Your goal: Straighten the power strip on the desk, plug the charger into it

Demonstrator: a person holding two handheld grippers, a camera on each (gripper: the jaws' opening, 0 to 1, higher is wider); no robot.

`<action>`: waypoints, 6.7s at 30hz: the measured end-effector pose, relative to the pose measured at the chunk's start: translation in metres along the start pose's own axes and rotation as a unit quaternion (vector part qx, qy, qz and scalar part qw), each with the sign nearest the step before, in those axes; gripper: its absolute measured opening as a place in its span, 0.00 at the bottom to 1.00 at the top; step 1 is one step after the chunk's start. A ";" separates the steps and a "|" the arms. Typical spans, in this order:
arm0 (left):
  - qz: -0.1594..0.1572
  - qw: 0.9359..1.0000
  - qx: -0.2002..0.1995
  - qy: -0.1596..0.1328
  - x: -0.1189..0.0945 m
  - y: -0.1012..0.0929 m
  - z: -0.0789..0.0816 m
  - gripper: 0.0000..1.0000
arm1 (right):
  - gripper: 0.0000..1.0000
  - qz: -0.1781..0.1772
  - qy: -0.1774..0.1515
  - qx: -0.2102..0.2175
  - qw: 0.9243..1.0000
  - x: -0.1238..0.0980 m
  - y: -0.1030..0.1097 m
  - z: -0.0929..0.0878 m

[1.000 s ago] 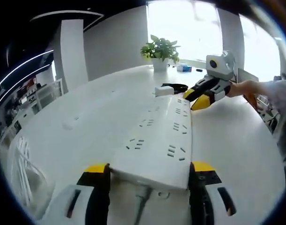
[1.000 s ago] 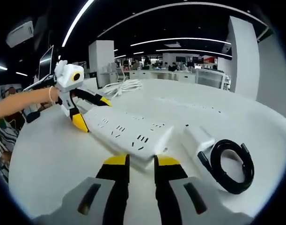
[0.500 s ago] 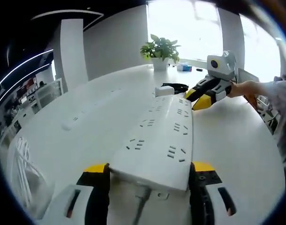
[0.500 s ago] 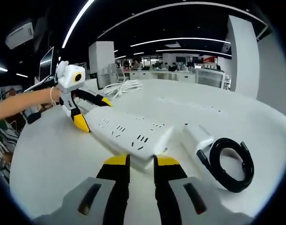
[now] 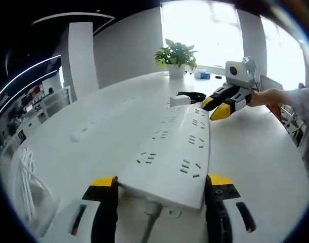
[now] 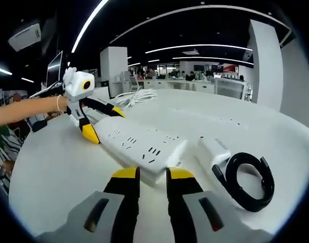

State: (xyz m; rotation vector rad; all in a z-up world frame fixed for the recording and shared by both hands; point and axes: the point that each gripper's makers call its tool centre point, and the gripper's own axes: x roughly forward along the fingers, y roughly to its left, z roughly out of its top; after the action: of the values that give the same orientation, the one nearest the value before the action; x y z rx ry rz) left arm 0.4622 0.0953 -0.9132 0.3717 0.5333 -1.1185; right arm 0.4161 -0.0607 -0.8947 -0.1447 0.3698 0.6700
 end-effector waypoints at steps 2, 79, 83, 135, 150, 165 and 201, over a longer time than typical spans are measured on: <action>0.004 1.000 -0.003 -0.010 -0.002 -0.001 0.003 0.70 | 0.24 -0.001 -0.002 -0.003 1.000 0.000 0.000 0.001; 0.142 0.946 -0.086 -0.278 -0.120 -0.064 0.027 0.98 | 1.00 0.002 -0.132 -0.026 0.991 -0.074 -0.009 0.032; 0.146 0.945 -0.087 -0.278 -0.121 -0.064 0.026 0.98 | 1.00 0.002 -0.134 -0.033 0.990 -0.078 -0.012 0.033; 0.137 0.947 -0.080 -0.279 -0.113 -0.078 0.023 0.95 | 0.56 0.065 0.000 -0.049 0.997 -0.070 -0.086 -0.004; 0.137 0.948 -0.079 -0.275 -0.110 -0.078 0.021 0.95 | 0.46 0.072 0.061 -0.082 0.992 -0.062 -0.085 -0.007; 0.134 0.949 -0.082 -0.273 -0.105 -0.077 0.020 0.95 | 0.37 0.088 0.139 -0.082 0.983 -0.051 -0.083 -0.018; 0.132 0.949 -0.088 -0.274 -0.106 -0.075 0.017 0.95 | 0.18 0.085 0.265 -0.098 0.955 -0.042 -0.087 -0.036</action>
State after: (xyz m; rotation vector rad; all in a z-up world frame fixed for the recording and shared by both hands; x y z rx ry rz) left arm 0.3617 0.1353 -0.8397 -0.0333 0.0831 -0.8556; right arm 0.4299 -0.1614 -0.9109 -0.4923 0.8391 0.8347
